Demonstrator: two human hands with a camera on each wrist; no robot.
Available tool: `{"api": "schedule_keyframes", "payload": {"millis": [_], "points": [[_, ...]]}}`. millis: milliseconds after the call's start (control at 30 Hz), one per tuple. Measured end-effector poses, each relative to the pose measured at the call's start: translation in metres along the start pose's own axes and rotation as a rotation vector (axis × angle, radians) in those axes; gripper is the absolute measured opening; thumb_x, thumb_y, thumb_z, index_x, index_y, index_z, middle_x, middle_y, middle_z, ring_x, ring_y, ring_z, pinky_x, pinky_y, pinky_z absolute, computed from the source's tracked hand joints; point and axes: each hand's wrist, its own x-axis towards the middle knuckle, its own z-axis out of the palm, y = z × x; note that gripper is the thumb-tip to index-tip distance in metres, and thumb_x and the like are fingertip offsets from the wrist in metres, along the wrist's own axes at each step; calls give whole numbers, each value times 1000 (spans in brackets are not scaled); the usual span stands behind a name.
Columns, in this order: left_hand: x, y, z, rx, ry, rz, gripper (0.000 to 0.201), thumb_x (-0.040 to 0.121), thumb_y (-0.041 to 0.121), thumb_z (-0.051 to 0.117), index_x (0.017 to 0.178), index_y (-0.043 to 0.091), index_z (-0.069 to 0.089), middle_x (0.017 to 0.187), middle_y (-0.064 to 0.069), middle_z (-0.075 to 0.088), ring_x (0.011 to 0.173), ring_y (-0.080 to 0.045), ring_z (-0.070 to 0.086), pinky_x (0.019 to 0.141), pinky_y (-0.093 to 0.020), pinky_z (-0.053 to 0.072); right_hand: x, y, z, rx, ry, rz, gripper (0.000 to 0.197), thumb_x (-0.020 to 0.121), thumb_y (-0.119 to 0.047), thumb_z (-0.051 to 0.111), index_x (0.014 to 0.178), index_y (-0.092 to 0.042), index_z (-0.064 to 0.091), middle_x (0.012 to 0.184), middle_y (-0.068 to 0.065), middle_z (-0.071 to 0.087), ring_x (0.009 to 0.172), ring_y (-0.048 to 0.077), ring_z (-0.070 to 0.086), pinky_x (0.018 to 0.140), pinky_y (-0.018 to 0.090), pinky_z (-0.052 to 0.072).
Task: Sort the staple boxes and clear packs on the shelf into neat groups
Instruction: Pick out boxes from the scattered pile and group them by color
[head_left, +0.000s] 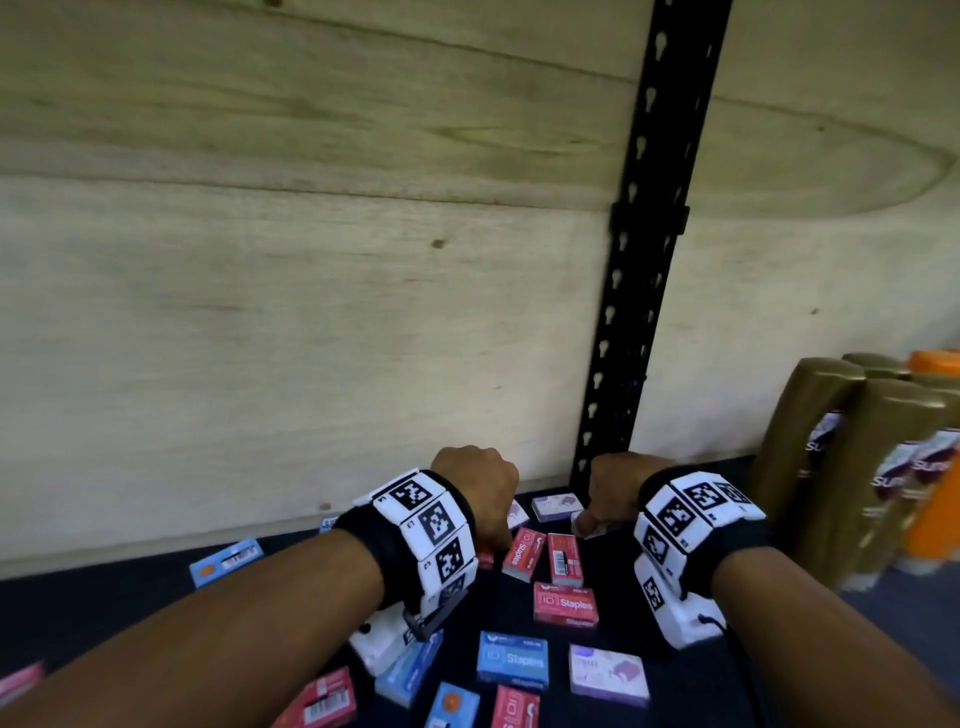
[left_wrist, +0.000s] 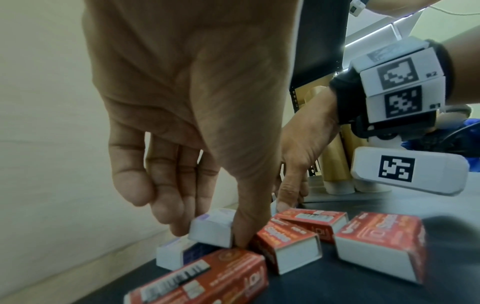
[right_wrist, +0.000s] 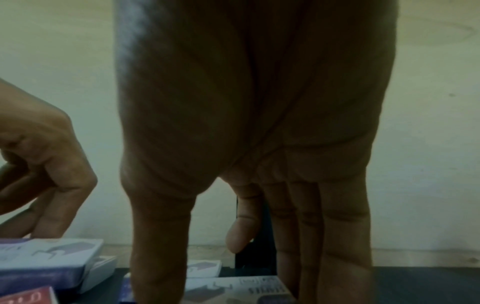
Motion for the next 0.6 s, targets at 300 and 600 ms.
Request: {"api": "schedule_keyframes", "payload": {"millis": [300,600], "points": [[3,6,5,-79,-40,57,41,78,49,74,100,14,67,94,-2,65,81,-22,61,60,-28,43,4,2,-1,7,-13,3,42,78,-48,76,65,-18,51,70,-5,53,72,15,54,64,26,44],[-3,4,9,-111,-33,76,46,80,53,70,112,20,67,107,-2,67,92,-23,63,70,-31,50,-10,3,-6,71,31,7,45,83,-49,72,61,-18,49,64,-3,53,60,13,49,64,28,42]]}}
